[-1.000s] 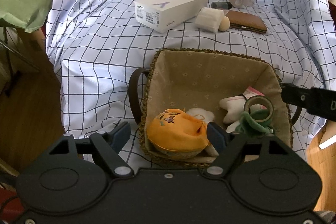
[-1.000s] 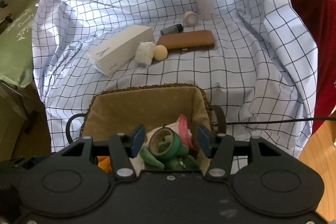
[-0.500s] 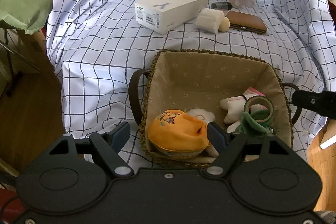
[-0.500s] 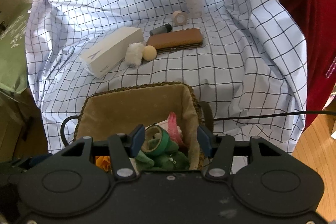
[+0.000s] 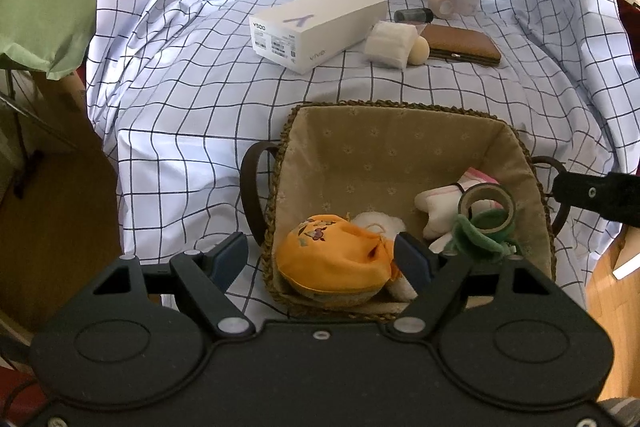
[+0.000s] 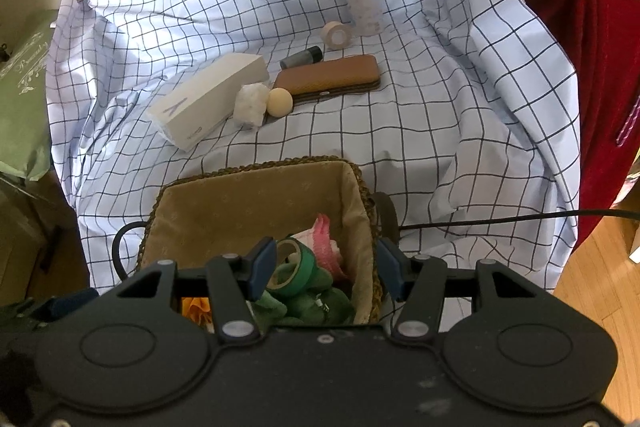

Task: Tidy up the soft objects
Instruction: 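Release the orange pouch into the basket with the left tool while the right drops the tape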

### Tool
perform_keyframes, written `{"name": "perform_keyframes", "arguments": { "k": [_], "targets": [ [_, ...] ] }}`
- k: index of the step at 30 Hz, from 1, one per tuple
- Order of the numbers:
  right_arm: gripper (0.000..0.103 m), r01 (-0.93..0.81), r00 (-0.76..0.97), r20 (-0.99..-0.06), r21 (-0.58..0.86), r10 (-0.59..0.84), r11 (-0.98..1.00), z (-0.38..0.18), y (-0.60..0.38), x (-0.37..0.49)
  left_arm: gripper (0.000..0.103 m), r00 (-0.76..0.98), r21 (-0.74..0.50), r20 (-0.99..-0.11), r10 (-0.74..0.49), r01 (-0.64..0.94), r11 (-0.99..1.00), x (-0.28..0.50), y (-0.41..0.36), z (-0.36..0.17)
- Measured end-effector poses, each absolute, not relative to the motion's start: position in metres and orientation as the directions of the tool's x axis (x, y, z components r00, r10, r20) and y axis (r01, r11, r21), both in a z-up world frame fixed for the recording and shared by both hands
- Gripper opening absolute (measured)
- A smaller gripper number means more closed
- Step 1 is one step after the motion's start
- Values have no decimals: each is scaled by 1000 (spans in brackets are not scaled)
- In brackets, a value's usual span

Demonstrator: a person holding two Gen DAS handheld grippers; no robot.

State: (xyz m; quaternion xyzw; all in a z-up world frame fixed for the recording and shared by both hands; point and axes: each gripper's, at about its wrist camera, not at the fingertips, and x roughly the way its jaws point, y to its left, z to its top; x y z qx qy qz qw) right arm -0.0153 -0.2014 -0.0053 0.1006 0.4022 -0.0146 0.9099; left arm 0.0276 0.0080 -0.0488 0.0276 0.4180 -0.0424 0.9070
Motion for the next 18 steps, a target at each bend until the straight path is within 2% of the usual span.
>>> {"name": "perform_keyframes", "arguments": {
  "k": [18],
  "targets": [
    [55,95,652,-754,179,74,979,-14,-201,-15,76,629,25,-776,-53,114,993,31,1,-54]
  ]
}}
